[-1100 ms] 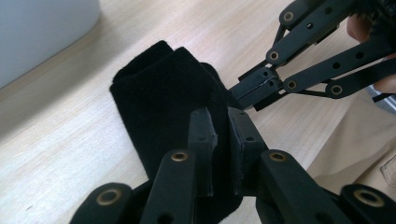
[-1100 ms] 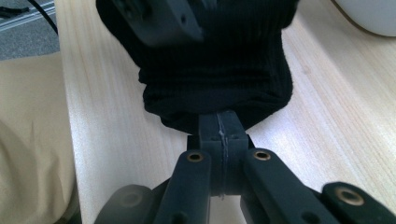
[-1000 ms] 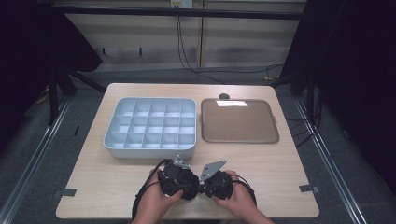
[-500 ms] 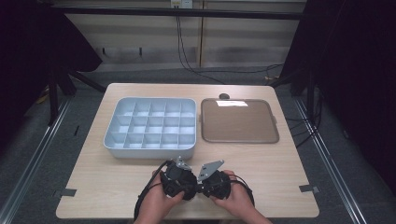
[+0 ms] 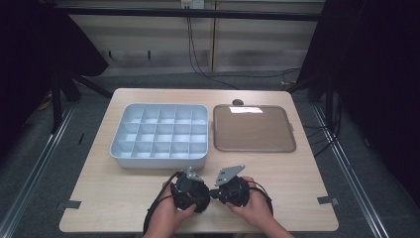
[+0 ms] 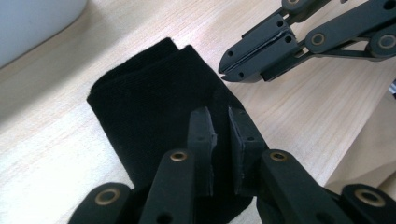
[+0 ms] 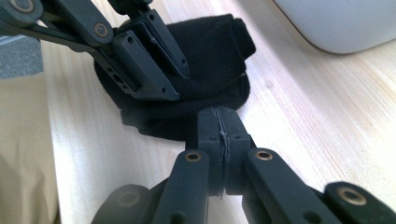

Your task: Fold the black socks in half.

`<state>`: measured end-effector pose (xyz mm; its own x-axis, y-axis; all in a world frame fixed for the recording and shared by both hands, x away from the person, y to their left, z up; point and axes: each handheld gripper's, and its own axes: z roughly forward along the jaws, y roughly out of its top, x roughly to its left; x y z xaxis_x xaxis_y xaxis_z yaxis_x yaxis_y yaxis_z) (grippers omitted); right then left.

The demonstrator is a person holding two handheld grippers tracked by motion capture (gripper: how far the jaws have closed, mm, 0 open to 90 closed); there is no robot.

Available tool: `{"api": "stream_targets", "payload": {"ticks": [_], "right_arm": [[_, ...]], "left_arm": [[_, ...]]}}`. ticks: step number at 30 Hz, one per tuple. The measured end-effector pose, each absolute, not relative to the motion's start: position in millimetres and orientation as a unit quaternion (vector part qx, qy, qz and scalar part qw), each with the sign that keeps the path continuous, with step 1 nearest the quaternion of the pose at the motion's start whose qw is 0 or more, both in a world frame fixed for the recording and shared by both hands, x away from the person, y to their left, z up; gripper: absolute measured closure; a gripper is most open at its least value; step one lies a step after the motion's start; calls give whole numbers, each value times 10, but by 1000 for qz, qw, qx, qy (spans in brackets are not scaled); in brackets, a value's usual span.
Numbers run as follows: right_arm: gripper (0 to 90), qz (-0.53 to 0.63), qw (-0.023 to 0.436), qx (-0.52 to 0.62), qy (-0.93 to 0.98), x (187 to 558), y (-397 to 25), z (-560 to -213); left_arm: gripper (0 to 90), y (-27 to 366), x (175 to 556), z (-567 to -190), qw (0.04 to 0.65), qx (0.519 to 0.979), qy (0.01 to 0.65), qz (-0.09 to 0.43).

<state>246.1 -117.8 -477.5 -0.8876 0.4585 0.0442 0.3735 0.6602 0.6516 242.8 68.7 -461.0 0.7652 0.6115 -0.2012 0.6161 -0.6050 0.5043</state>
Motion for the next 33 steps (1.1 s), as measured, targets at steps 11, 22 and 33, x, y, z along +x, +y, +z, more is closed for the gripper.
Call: {"api": "stream_targets", "payload": {"ticks": [11, 22, 33], "right_arm": [[892, 342, 65, 237, 907, 2483, -1228, -4783], [891, 342, 66, 242, 906, 2504, -1259, -4789], [888, 336, 63, 242, 908, 2491, -1222, -4804]], "left_arm": [[802, 685, 2413, -4636, 290, 893, 345, 0], [721, 749, 2439, -4555, 297, 886, 356, -29], [660, 796, 2462, -4436, 309, 879, 362, -33]]}}
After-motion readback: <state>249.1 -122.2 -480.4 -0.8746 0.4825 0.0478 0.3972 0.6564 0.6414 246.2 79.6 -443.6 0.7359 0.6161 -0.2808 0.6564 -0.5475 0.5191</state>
